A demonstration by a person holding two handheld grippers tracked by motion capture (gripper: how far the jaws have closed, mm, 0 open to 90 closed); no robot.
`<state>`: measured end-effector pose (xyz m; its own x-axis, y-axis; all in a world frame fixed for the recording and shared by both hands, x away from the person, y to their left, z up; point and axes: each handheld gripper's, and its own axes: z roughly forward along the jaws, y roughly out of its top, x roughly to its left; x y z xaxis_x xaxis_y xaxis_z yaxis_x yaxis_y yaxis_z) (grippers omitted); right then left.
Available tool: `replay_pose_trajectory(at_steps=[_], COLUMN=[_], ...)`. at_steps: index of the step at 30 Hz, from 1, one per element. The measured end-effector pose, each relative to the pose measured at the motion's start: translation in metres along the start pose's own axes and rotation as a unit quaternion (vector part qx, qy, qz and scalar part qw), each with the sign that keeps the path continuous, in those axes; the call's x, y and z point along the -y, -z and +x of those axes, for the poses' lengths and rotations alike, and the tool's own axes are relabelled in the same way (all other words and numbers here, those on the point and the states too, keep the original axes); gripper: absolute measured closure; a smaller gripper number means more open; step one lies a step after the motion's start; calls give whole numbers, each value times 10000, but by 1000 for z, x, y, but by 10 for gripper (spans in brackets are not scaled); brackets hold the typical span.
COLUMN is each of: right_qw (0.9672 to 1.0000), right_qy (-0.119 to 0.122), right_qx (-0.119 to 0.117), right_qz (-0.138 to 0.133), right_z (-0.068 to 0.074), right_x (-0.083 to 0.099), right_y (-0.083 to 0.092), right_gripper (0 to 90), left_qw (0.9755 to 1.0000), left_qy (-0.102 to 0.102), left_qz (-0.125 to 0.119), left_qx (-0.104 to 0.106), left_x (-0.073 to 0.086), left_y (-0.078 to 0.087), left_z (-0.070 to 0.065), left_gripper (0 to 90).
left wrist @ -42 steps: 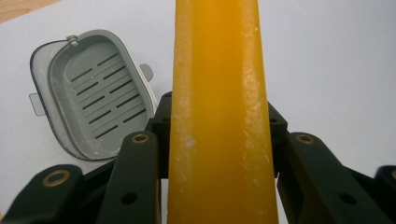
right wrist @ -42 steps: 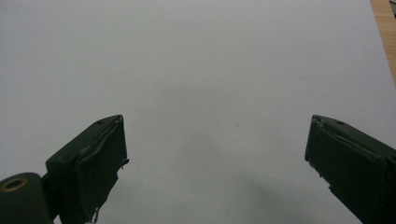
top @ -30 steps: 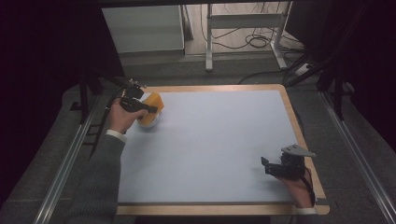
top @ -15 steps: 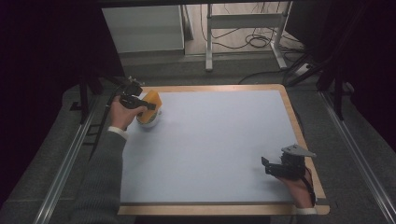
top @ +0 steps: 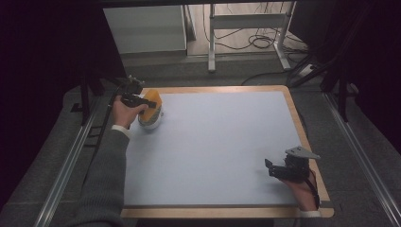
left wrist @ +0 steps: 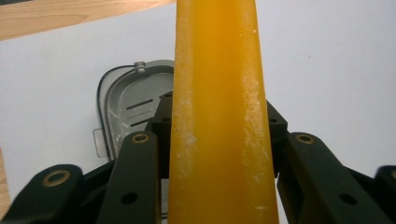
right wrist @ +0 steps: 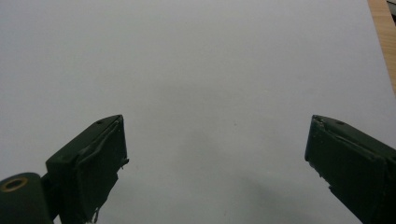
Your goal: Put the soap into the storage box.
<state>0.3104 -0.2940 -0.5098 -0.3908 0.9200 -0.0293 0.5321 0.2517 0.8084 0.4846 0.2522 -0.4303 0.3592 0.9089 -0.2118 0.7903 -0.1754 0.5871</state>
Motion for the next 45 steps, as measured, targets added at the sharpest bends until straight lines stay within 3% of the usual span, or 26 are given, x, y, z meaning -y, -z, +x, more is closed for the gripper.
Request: replay_pose_trajectory(at_steps=[7,18,27,30,45], right_qw=[10000,10000,10000,10000,10000], right_qy=[-3,-12,-4,7,22], right_qx=[11,16,19,16,22], right_qz=[16,18,46,69,88], right_z=[0,-1,0,0,1], right_x=[0,1,2,2,3], right_y=[0,0,-2,-3,-4], right_gripper=[56,56,56,56,56], left_qw=[9999,9992,9977,9969,9957], left_qy=[63,404,651,765,911], left_qz=[68,-29,-84,-139,-123], left_qx=[-71,-18,-184,-118,-146], left_x=[-1,-2,4,4,15], left_y=[-8,-22,-28,-30,-42], left_z=[7,18,28,29,35], left_gripper=[606,606,606,605,600])
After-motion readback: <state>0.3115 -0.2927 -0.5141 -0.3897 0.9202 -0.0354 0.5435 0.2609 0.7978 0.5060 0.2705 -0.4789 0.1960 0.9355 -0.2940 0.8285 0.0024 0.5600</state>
